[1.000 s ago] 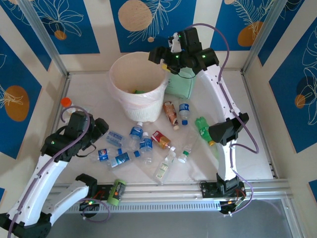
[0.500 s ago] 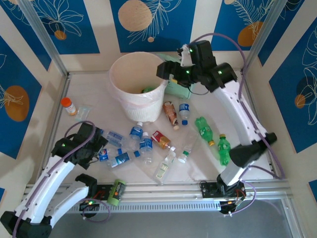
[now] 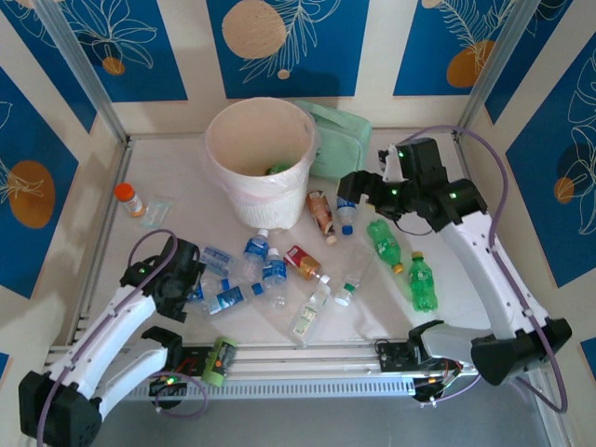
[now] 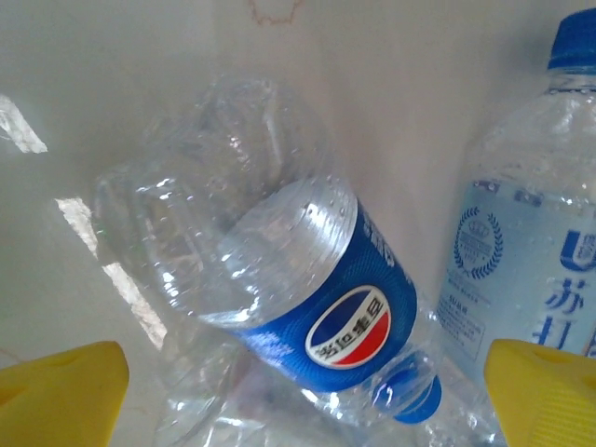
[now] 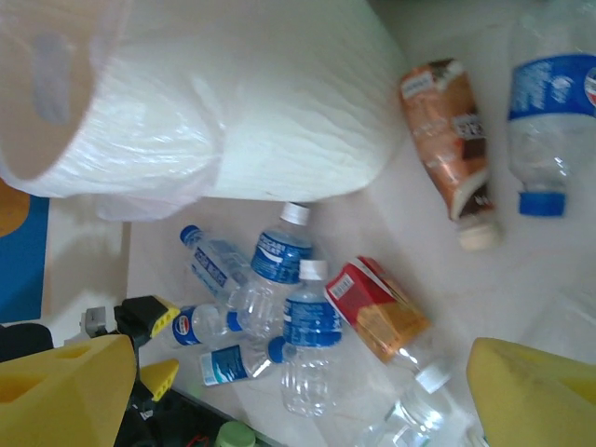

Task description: Put the plastic bottles in the bin

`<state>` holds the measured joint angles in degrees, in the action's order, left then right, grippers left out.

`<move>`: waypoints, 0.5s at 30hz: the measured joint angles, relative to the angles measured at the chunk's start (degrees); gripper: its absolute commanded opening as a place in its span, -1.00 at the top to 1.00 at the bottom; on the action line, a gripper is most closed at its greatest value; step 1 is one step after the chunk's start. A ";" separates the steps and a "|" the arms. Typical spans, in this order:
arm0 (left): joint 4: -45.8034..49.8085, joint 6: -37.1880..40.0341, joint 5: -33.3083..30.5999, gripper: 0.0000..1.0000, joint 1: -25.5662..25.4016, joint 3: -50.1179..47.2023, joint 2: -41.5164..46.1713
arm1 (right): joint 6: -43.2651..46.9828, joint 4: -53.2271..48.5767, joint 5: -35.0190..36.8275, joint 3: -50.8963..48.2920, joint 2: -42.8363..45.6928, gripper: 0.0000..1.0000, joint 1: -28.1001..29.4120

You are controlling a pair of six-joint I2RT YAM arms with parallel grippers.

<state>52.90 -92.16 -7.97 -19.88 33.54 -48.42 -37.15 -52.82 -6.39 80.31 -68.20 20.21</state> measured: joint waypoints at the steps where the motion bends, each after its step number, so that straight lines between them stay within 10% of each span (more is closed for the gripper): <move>1: -1.14 -0.42 0.00 -0.92 0.26 -0.35 -0.81 | -0.17 -0.44 0.00 -0.59 1.03 -0.84 -0.42; 15: -10.67 -2.34 1.11 -0.78 5.68 -5.66 -6.25 | -1.07 -4.04 -0.90 -2.78 7.39 -0.83 -5.60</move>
<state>42.24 -94.50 -6.85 -14.20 27.88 -54.68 -38.22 -56.86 -7.29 77.54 -60.82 14.61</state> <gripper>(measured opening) 0.907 0.920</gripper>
